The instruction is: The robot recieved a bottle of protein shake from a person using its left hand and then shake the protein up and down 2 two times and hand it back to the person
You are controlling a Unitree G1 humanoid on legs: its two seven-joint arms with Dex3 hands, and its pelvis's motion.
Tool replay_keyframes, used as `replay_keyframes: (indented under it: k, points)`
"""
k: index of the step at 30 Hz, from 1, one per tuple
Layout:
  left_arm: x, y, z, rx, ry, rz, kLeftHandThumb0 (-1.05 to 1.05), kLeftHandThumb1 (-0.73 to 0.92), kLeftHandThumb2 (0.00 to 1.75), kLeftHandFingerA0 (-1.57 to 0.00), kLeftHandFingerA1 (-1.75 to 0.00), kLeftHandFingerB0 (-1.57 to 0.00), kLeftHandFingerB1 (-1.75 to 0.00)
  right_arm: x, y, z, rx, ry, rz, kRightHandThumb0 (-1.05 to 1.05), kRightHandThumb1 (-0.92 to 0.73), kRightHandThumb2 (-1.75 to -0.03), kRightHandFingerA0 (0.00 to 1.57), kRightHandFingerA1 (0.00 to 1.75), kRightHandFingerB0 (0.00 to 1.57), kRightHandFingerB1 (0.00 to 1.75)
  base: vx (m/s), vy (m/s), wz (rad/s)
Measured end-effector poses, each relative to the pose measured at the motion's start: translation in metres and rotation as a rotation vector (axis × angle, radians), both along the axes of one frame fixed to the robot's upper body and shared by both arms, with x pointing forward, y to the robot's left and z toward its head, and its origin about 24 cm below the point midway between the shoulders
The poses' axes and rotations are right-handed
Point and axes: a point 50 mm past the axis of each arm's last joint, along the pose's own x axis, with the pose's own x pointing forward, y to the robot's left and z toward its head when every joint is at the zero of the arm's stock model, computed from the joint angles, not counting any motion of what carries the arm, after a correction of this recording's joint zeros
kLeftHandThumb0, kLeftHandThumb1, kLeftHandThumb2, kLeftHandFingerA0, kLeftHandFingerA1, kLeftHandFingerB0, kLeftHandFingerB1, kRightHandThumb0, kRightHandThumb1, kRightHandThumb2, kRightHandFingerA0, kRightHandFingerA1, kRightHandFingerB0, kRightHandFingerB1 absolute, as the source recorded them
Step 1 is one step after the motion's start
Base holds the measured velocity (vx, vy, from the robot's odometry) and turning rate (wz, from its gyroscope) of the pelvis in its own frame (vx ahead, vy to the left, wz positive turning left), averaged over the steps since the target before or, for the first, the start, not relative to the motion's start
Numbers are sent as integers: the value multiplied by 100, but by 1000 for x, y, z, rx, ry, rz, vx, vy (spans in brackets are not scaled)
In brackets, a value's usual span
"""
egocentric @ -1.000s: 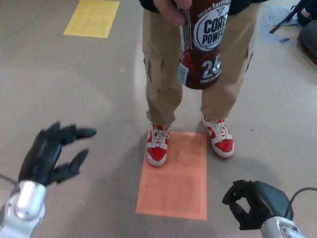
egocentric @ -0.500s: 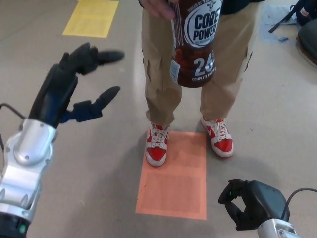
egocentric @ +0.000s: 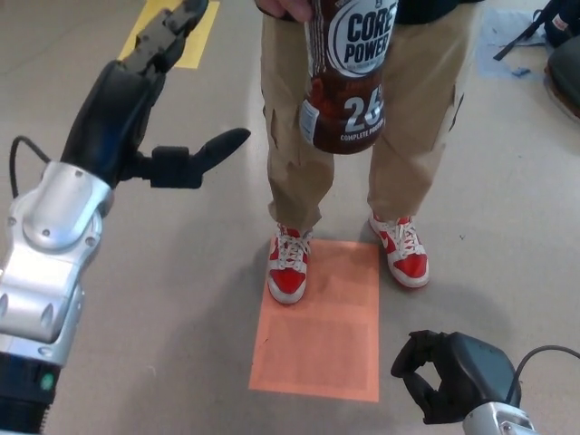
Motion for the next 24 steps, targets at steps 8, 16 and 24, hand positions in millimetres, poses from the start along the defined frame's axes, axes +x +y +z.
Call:
replay_keyframes:
  k: [8, 16, 24]
  points:
    - [6, -8, 9, -44, 79, -49, -77, 44, 79, 0, -20, 0, 0, 0, 1, 0, -3, 1, 6, -47, -52, -115, 105, 102, 88, 88, 0, 0, 0]
    - [12, -21, 12, -86, 176, -113, -86, 52, 86, 0, -11, 0, 0, 0, 1, 0, -3, 1, 8, -49, -54, -112, 103, 101, 86, 84, 0, 0, 0]
    - [16, -38, 14, -117, 276, -187, -83, 49, 85, 0, -12, 0, 0, -1, 2, 0, 0, 0, 12, -47, -53, -113, 105, 103, 87, 84, 0, 0, 0]
